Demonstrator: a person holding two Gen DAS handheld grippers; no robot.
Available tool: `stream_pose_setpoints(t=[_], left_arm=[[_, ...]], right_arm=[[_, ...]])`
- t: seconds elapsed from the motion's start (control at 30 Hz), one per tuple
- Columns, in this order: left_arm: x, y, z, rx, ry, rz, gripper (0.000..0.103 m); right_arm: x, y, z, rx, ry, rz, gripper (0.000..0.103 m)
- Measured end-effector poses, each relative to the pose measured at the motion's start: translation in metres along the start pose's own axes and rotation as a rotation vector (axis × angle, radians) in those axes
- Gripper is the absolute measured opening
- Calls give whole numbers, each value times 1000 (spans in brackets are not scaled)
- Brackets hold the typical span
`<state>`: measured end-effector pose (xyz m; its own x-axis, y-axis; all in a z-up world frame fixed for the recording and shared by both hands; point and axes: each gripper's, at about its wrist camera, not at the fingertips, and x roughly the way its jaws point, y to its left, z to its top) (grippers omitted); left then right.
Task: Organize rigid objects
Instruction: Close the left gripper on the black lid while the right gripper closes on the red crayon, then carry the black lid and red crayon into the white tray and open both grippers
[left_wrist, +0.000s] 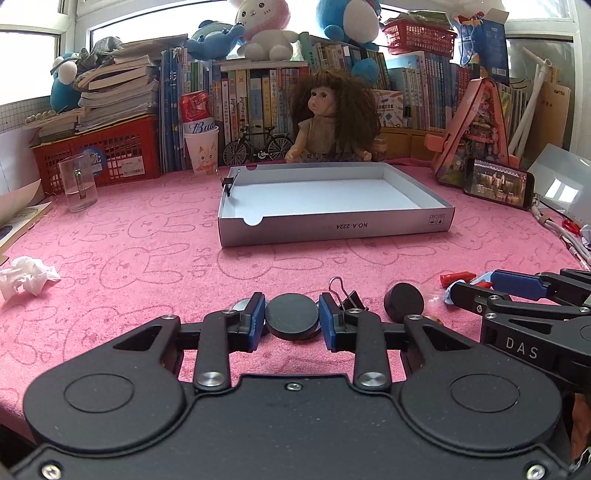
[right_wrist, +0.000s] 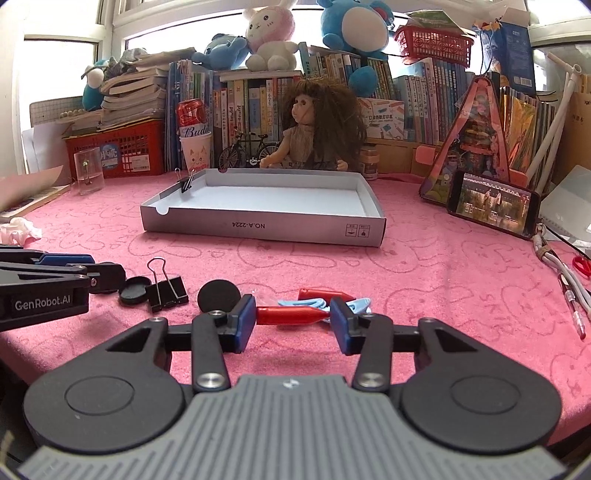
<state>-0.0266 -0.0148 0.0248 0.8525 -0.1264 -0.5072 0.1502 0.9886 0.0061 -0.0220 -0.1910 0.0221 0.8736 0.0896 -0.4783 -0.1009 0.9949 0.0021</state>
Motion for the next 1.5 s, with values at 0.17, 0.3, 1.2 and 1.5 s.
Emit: stream_pose_setpoints(t=[0.17, 0.3, 1.2, 1.5], left_arm=[[6, 7, 17, -34, 2, -29, 30], [18, 17, 36, -77, 19, -49, 30], [194, 20, 154, -129, 253, -190, 30], [251, 18, 161, -132, 322, -149, 30]], right_arm=[[4, -10, 13, 34, -13, -4, 50], [12, -20, 26, 72, -10, -4, 50], [164, -56, 140, 146, 267, 130, 49], [230, -57, 150, 188, 435, 65, 50]])
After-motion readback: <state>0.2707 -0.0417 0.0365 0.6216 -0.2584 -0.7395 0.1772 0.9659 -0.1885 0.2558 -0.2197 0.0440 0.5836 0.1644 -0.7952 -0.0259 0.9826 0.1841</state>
